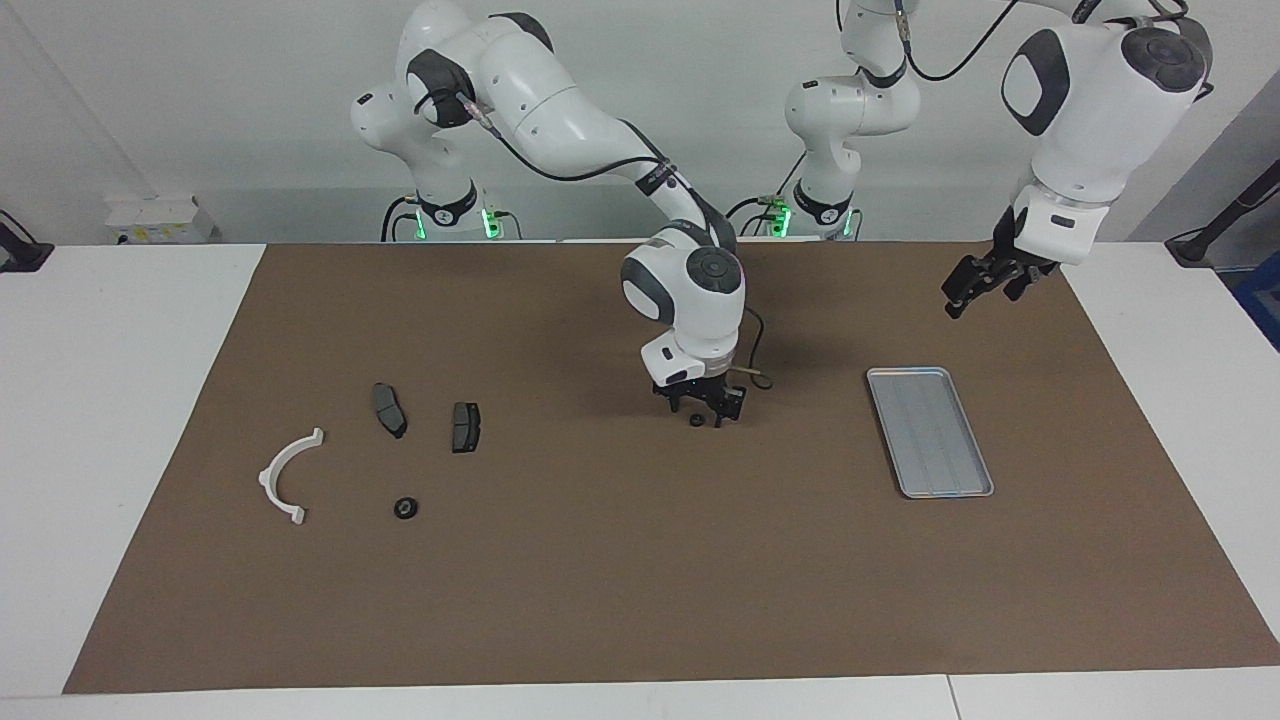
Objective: Place bearing gear from tray to pile
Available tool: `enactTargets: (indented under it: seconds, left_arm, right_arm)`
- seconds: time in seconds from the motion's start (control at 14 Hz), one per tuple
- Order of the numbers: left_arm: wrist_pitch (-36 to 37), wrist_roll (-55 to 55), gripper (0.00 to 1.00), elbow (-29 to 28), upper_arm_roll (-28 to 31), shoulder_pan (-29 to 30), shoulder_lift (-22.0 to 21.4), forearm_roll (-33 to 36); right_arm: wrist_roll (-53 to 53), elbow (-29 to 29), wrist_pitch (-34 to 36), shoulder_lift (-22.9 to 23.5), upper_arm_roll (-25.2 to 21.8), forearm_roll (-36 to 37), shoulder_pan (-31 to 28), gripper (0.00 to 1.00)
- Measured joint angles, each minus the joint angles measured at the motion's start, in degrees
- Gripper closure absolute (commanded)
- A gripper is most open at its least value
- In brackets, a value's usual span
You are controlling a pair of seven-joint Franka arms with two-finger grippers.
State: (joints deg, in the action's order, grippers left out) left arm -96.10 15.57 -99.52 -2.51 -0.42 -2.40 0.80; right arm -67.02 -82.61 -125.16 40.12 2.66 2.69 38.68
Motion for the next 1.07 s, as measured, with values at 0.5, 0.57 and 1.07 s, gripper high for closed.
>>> enactTargets:
  seconds: [0.5,0.57,1.07]
  left_arm:
    - [3.36,-3.88,0.0,3.17,-0.15,0.11,-0.04,0.0]
    - [3.33,-4.38,0.0,3.03,-0.15,0.12,-0.03,0.0]
    - [3.47,-4.78,0.0,2.95,-0.16,0.13,-0.03,0.0]
  right_arm:
    - [-0.01,-0.09,0.04,-0.78,-0.03,-0.07,-0.03,1.0]
    - [-0.01,-0.09,0.05,-0.78,-0.03,-0.07,-0.03,1.0]
    - [15.98,7.88,17.77,-4.95,-1.28,0.96,-8.38,1.0]
